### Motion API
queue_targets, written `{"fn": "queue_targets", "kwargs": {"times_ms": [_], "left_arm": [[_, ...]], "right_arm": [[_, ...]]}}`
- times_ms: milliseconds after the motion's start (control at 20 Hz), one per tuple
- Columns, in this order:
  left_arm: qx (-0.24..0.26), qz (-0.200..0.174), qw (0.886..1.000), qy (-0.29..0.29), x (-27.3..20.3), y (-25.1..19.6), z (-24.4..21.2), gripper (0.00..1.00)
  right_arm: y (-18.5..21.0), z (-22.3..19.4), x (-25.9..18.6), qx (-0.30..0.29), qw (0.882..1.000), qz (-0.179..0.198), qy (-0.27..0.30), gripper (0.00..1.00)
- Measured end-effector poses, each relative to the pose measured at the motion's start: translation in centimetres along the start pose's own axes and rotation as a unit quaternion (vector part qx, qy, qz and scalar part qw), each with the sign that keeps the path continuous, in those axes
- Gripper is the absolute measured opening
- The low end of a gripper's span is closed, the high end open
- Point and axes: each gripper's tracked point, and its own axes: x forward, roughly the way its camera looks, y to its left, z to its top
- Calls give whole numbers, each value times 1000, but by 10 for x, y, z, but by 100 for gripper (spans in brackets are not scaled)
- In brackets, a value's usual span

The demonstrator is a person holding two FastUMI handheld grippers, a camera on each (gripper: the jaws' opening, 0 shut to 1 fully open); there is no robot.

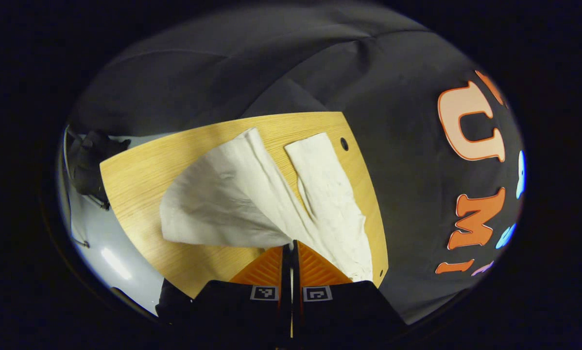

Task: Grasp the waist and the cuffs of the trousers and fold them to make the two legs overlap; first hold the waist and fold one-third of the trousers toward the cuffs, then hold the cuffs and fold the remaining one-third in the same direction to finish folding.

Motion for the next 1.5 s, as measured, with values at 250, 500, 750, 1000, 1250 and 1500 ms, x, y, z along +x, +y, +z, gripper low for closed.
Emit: {"fn": "queue_targets", "kwargs": {"times_ms": [250,500,750,1000,1250,1500], "left_arm": [[55,1,998,-15,17,-45,35,5],[89,13,996,-29,54,-91,64,5],[120,38,992,-29,101,-124,84,4],[136,69,988,-30,156,-136,97,5],[152,100,983,-24,201,-134,111,5],[180,129,975,-11,231,-126,116,3]], "right_arm": [[49,17,10,-12,1000,13,16,0],[102,47,39,-24,999,18,33,1],[146,74,88,-38,998,13,44,1],[172,88,142,-51,997,-5,66,1],[180,91,180,-47,995,-15,82,0],[173,96,215,-34,995,-35,87,3]]}}
